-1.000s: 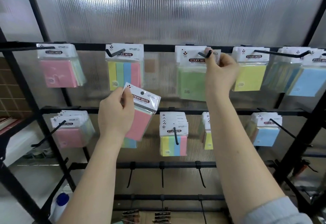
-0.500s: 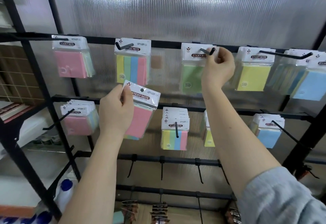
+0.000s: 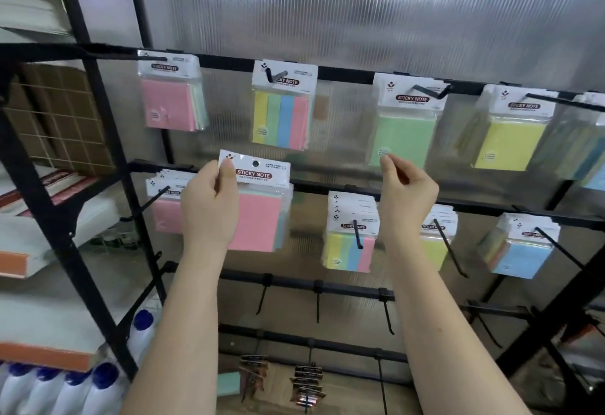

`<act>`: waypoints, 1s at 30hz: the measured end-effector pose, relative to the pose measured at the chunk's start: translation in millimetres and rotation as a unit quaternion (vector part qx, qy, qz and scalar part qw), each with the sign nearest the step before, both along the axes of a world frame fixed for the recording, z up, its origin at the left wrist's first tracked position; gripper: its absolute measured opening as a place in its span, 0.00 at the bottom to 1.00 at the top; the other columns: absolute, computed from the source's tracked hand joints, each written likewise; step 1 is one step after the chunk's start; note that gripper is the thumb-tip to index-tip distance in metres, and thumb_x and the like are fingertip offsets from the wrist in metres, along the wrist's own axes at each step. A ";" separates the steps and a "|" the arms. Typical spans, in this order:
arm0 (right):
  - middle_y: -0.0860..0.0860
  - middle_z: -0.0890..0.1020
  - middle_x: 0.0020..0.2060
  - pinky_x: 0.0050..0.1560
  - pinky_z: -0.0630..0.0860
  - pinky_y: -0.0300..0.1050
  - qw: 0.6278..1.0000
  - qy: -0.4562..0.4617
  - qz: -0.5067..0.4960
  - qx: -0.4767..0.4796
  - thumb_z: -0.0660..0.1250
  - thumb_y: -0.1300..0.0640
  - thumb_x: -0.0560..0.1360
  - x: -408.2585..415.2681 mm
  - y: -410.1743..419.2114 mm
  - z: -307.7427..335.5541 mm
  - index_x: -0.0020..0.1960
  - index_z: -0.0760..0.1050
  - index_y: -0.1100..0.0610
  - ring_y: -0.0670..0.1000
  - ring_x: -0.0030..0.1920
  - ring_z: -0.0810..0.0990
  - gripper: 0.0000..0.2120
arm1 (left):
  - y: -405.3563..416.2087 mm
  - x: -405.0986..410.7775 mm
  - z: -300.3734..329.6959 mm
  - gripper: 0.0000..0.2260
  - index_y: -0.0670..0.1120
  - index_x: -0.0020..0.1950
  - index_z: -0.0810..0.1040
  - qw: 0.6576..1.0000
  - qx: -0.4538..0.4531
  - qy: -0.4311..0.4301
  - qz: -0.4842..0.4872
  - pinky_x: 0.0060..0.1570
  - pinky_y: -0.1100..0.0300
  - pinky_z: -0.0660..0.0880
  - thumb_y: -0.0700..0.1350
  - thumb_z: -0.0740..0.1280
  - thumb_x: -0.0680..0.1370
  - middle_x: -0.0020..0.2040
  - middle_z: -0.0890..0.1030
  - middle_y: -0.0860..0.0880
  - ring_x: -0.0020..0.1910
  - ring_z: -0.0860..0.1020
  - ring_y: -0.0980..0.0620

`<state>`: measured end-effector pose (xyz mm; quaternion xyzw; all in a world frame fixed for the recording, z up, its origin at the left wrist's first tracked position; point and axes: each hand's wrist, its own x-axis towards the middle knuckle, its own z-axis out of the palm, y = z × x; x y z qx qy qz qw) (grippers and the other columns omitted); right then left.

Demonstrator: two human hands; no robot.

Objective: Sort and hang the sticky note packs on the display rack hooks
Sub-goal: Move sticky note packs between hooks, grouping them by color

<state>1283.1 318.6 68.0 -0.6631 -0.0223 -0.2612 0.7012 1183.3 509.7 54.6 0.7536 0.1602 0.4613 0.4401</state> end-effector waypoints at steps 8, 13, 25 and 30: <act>0.42 0.82 0.36 0.45 0.75 0.35 0.997 0.012 -0.029 -0.072 0.71 0.53 0.74 -31.2 79.2 -19.9 0.41 0.81 0.52 0.42 0.40 0.80 0.04 | 96.4 -10.1 -0.2 0.19 0.37 0.42 0.73 0.999 -0.012 0.006 -0.045 0.35 0.57 0.69 0.51 0.56 0.82 0.38 0.77 0.42 0.38 0.76 0.42; 0.45 0.81 0.34 0.38 0.72 0.30 0.993 0.060 -0.007 -0.105 0.72 0.47 0.72 -49.9 142.9 -34.0 0.41 0.81 0.55 0.42 0.36 0.78 0.10 | 153.7 -13.1 11.7 0.18 0.36 0.44 0.74 0.996 0.029 0.016 -0.087 0.26 0.73 0.66 0.51 0.59 0.81 0.36 0.75 0.56 0.32 0.73 0.60; 0.46 0.80 0.39 0.44 0.76 0.41 0.974 0.087 -0.070 -0.198 0.71 0.52 0.74 -69.3 193.4 -55.7 0.47 0.77 0.51 0.47 0.42 0.80 0.05 | 206.0 -25.6 42.3 0.11 0.52 0.37 0.71 0.987 0.007 -0.063 -0.151 0.31 0.65 0.76 0.50 0.64 0.79 0.39 0.79 0.59 0.37 0.80 0.64; 0.47 0.79 0.40 0.43 0.72 0.40 0.968 0.096 -0.063 -0.224 0.69 0.54 0.75 -59.2 194.6 -53.6 0.59 0.77 0.54 0.48 0.43 0.79 0.12 | 203.4 -21.6 62.1 0.20 0.37 0.43 0.75 0.979 0.013 -0.125 -0.162 0.38 0.41 0.77 0.55 0.64 0.78 0.42 0.81 0.40 0.41 0.80 0.40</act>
